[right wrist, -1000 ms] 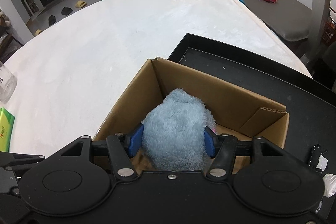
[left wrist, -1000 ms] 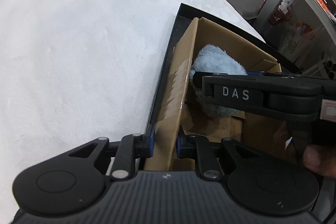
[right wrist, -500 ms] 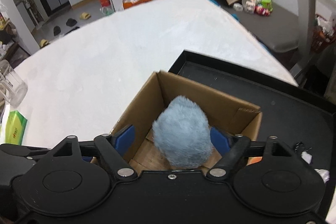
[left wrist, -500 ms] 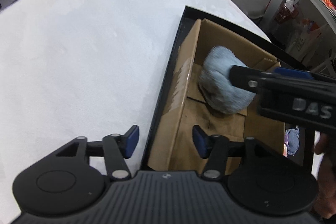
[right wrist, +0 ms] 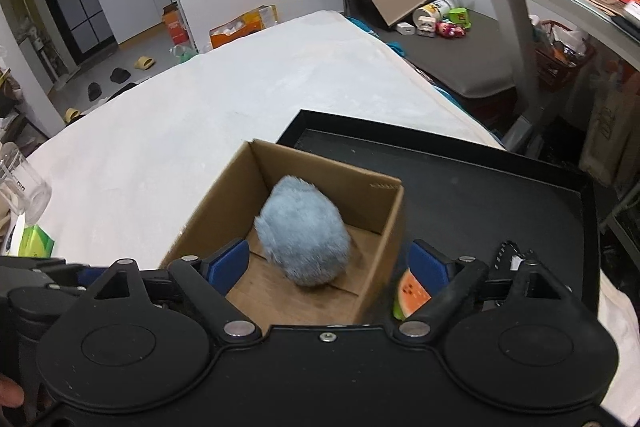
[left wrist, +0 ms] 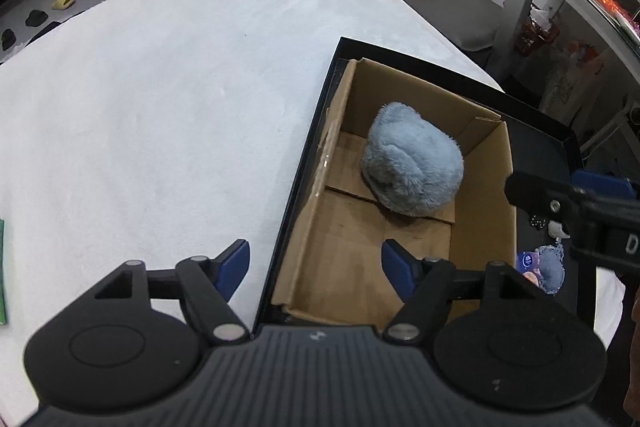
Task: Organize soft objects
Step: 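Move the right gripper back to the tray and grasp the denim fabric piece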
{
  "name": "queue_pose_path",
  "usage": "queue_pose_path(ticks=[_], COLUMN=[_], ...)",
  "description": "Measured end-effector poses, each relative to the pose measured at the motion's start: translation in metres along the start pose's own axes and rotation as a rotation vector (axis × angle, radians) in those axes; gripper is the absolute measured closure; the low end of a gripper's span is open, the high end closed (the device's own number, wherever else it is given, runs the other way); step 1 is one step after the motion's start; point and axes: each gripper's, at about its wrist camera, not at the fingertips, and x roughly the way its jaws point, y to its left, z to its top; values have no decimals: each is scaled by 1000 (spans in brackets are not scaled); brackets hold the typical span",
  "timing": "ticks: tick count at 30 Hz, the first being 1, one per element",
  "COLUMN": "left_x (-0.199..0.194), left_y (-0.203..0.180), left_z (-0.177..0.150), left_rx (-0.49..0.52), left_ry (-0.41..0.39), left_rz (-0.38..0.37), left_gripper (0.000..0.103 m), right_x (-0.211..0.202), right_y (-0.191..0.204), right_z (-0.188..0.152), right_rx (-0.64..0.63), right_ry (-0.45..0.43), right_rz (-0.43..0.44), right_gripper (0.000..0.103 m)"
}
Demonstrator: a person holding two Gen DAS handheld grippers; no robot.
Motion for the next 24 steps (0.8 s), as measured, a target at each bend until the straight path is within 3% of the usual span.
queue_pose_path(ticks=[20,24], left_x=[-13,-11], left_y=[-32,-41], left_z=[-10,-12], left_rx=[97,127], left_ry=[20,19], left_rz=[80,126], left_gripper=[31,18], right_x=[-30,-32], right_y=[-62,-78], right_z=[-36,-43], right_rx=[116,138], right_ry=[-45,-44], right_rz=[-19,-27], right_gripper=[6,4])
